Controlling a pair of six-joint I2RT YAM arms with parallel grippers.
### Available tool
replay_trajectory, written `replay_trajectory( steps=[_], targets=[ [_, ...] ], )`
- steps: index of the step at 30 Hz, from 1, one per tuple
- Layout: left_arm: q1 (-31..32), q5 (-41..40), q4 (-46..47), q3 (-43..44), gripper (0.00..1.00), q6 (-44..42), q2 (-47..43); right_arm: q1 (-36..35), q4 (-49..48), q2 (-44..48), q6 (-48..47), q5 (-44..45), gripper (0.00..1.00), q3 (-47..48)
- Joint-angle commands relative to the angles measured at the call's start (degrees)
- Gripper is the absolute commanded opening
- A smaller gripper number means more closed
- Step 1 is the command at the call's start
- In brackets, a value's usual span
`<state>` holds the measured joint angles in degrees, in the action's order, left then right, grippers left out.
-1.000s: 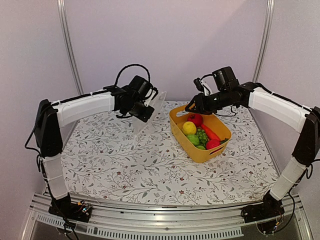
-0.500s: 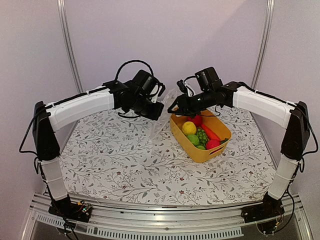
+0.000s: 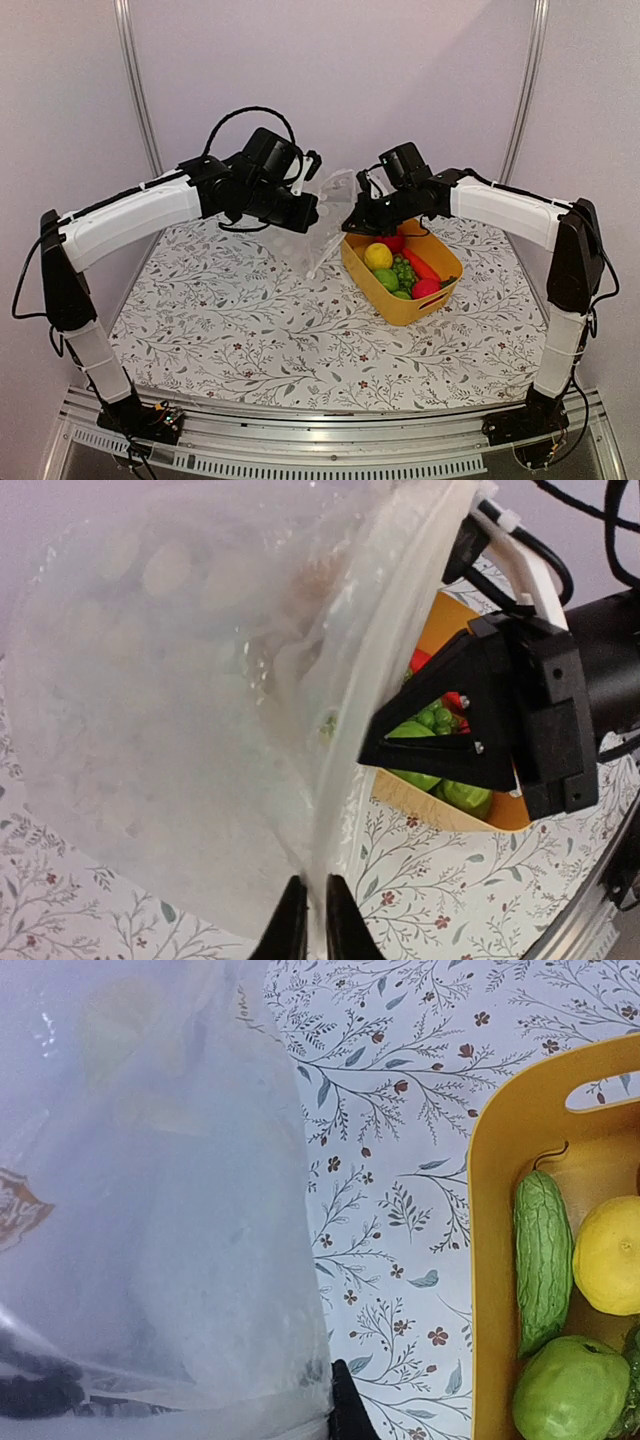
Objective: Place the food in the zip-top bag and seal the zipper
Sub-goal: Pass from the left arm to the right, then adjust the zipper food storage bag.
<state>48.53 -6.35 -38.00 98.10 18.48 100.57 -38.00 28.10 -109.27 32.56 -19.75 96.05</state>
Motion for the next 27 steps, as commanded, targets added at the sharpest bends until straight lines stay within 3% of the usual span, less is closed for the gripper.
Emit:
replay_trajectory(
  steps=[1,3,6,13,17,24,27],
  targets=[
    [0.9,-5.59,0.38,-2.74,0.21,2.41,0.16,-0.56,-1.39,-0.25,1.8,-0.73,0.0,1.6],
    [1.37,-8.66,0.46,-3.0,0.35,3.18,1.6,-0.82,-2.47,-0.37,1.89,-2.43,0.0,1.47],
    [3.5,-13.92,2.46,-3.13,0.45,0.66,3.68,-1.26,-3.31,-0.39,2.66,-4.05,0.0,0.89],
    [5.73,-17.83,7.39,-3.3,0.49,-0.12,6.95,-1.33,-4.8,1.37,4.41,-5.29,0.0,-2.45],
    [5.7,-23.72,6.37,-3.01,0.43,1.43,8.2,-1.31,-4.59,2.11,4.19,-6.0,0.0,-3.12],
    [5.4,-31.34,7.29,-4.22,0.03,0.58,7.92,-0.99,0.72,3.19,3.49,-0.61,0.0,-3.53],
    [5.22,-33.41,7.39,-4.7,0.0,0.43,6.9,-0.23,1.47,5.21,4.32,3.38,0.0,-5.64]
  ],
)
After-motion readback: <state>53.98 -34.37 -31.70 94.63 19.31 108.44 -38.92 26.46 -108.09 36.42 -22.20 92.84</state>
